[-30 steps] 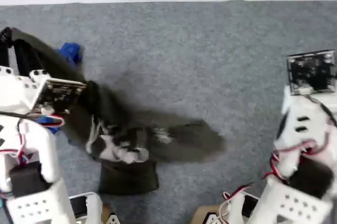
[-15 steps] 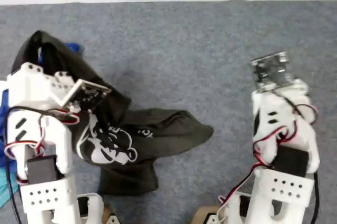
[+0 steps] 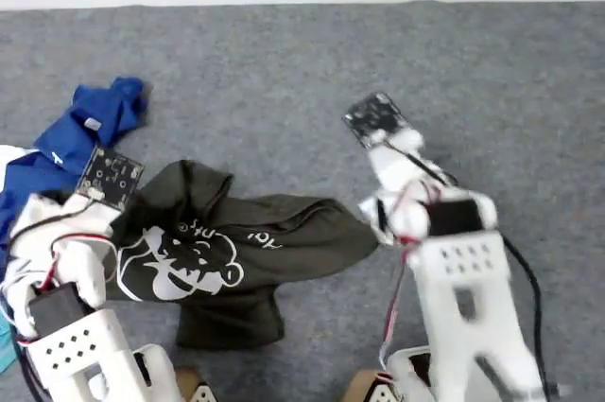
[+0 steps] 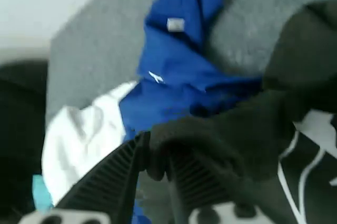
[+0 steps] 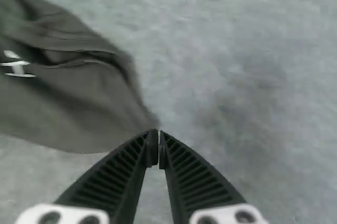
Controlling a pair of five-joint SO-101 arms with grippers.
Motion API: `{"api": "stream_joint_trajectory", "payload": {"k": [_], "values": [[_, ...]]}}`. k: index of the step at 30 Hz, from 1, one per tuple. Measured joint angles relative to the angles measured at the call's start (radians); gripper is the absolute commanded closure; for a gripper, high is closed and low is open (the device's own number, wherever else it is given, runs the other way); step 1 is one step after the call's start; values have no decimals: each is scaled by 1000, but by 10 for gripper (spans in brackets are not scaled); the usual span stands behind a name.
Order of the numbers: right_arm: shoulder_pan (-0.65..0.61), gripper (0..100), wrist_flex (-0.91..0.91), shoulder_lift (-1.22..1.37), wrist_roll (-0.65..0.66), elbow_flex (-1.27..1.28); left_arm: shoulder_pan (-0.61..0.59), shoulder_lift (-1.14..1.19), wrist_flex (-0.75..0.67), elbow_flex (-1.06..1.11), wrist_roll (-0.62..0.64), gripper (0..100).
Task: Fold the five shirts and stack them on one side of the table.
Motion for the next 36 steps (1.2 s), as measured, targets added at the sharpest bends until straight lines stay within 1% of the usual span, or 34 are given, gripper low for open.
{"api": "stream_joint_trajectory", "payload": {"k": [3,7,10,13,16,21,23,25,27,29,30,32,36], "values": [[-71,988,66,193,-34,-169,-6,0,0,52,0,997],[-166,987,149,470,-121,-431,-6,0,0,89,0,997],[-233,987,216,677,-221,-646,-6,0,0,118,0,997],[-298,987,261,873,-358,-870,-6,0,0,143,0,997],[-341,987,292,1045,-466,-1091,-6,0,0,164,0,997],[-407,987,293,1278,-516,-1425,-14,0,0,176,0,997],[-423,982,302,1364,-557,-1536,-14,0,0,178,0,997],[-436,935,302,1438,-641,-1625,-12,0,0,178,0,997],[-442,853,302,1504,-720,-1702,-12,0,0,178,0,997],[-448,785,310,1557,-756,-1755,-12,0,0,178,0,997],[-454,768,319,1579,-776,-1774,-12,0,0,178,0,997],[-462,765,330,1610,-818,-1804,-12,0,0,178,0,997],[-465,765,334,1646,-844,-1838,-12,0,0,178,0,997]]}}
